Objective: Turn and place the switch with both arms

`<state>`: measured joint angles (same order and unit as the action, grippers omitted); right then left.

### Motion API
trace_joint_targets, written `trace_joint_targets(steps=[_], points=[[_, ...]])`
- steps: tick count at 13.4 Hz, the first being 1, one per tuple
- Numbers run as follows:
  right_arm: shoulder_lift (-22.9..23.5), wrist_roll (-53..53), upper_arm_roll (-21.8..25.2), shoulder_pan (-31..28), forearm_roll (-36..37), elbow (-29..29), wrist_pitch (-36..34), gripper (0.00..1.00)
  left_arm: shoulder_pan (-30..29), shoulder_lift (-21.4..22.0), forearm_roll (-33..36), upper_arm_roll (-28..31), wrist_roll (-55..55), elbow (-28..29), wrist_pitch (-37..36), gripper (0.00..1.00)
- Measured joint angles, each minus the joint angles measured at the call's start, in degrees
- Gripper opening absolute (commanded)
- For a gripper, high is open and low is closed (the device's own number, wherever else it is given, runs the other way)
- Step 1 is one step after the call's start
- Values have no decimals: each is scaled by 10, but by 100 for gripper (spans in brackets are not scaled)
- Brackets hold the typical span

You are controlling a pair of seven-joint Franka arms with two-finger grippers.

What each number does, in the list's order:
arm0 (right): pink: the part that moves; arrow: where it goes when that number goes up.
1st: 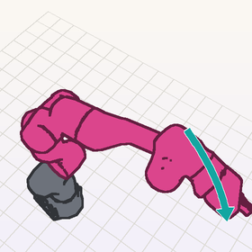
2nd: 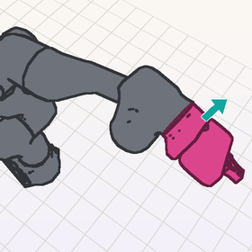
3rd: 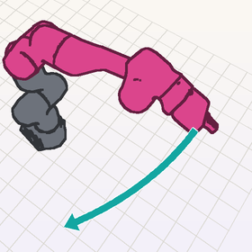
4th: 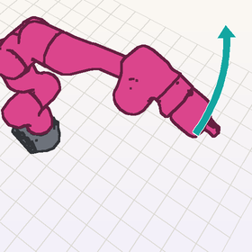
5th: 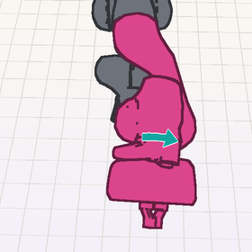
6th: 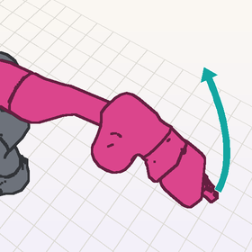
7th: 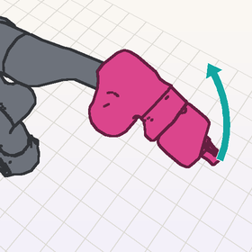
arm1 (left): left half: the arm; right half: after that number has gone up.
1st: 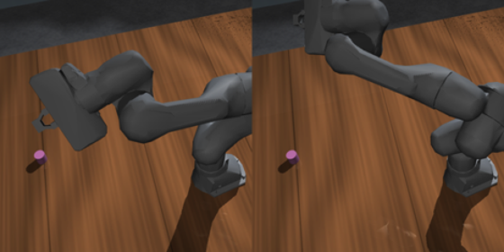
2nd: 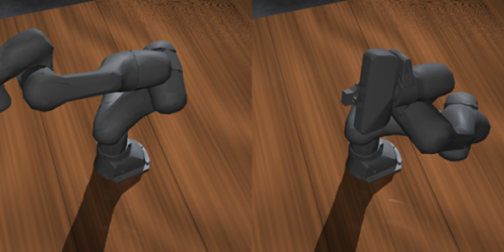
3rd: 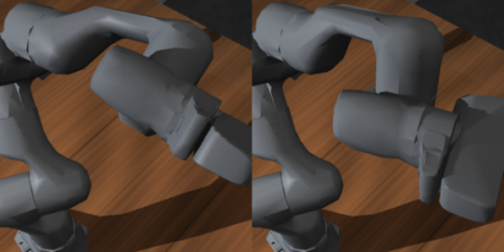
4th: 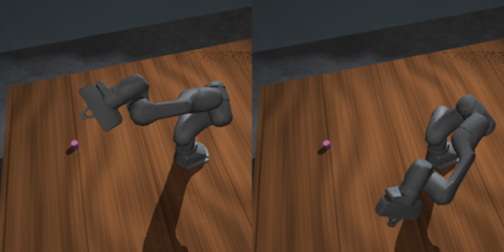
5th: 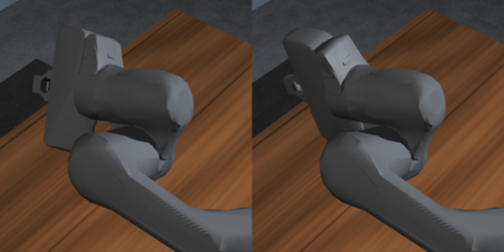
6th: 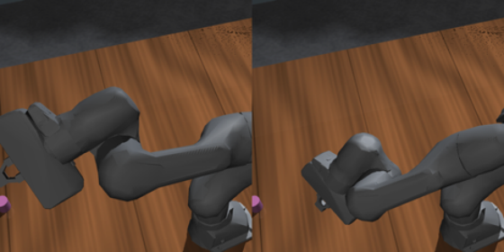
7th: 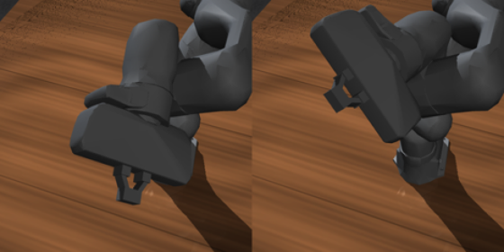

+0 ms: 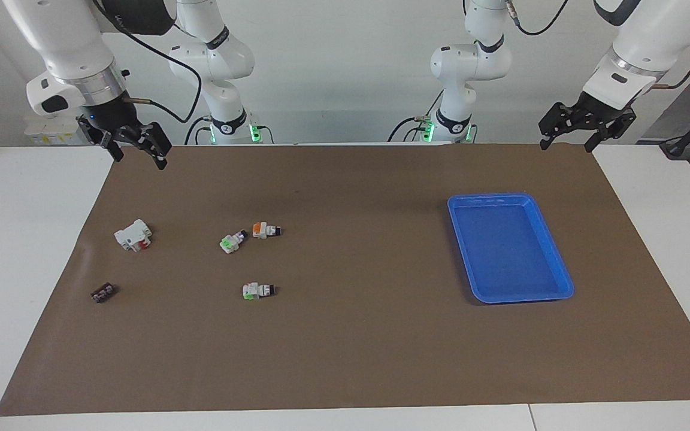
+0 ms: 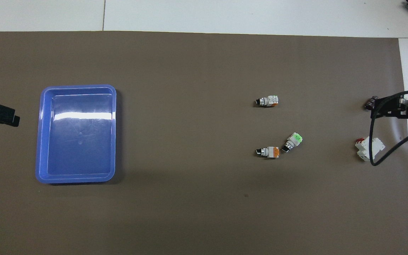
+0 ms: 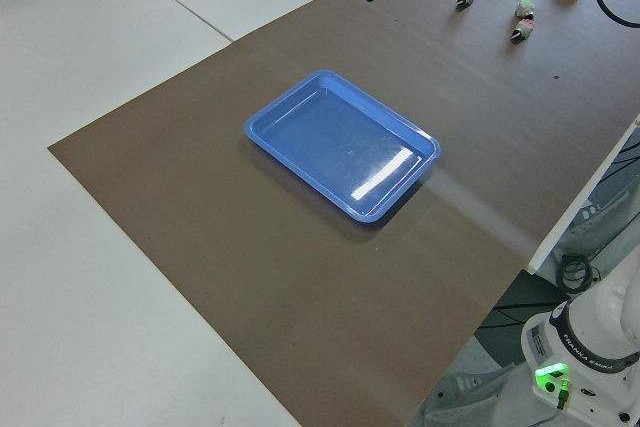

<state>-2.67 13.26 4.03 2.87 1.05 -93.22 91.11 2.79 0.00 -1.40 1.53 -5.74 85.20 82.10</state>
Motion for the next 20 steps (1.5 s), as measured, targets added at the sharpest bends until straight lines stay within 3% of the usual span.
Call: trace_joint_targets(steps=[8, 12, 16, 20], points=[[-2, 1, 0, 0, 0, -4, 0, 100, 0, 0, 0, -1, 0, 0, 0, 100], [-5, 78, 1, -1, 1, -16, 36, 100, 0, 1, 0, 0, 0, 1, 0, 100], [8, 171, 1, 0, 1, -99, 165, 100, 0, 1, 0, 0, 1, 1, 0, 100], [99, 325, -4, 22, 2, -137, 288, 100, 0, 1, 0, 0, 2, 1, 0, 100]])
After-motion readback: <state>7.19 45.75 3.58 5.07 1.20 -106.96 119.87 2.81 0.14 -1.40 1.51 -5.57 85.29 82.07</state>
